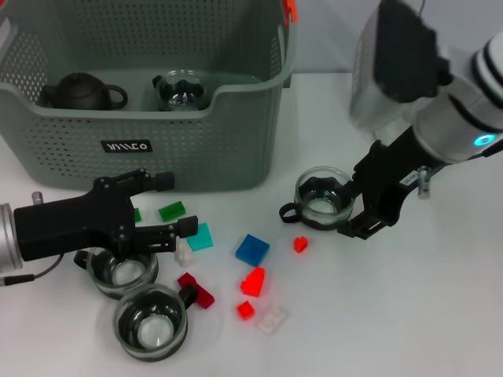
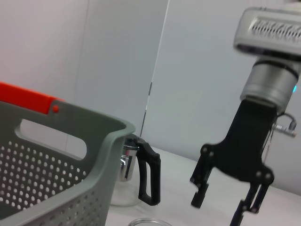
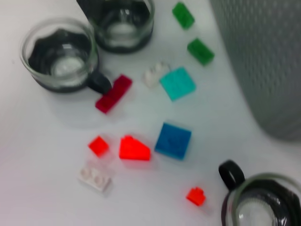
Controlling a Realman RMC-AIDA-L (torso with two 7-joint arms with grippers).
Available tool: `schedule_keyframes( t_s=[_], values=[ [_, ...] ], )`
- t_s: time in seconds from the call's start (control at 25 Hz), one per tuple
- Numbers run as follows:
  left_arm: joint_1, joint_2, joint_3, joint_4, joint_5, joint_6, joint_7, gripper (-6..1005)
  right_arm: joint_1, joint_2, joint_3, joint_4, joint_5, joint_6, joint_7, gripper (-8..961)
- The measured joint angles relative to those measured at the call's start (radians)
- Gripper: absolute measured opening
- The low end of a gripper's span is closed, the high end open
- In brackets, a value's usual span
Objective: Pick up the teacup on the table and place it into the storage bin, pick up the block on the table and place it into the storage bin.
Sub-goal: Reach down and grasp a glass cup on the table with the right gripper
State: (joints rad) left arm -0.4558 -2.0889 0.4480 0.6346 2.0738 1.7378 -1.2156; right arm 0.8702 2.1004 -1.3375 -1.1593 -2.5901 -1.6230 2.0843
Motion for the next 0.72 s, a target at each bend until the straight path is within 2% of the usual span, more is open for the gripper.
schedule_keyframes(
  t_s=[0.44, 0.72],
  values=[
    [0.000, 0.000, 0.000, -0.001, 0.000, -0.005, -0.001, 840, 0.092, 0.001, -0.045, 0.218, -0.018, 0.165, 0.021, 651],
    [0.001, -0.002, 0.000, -0.004, 0.000, -0.020, -0.001, 839, 0.125, 0.001, -0.066, 0.317, -0.019, 0.223, 0.025, 745]
  ],
)
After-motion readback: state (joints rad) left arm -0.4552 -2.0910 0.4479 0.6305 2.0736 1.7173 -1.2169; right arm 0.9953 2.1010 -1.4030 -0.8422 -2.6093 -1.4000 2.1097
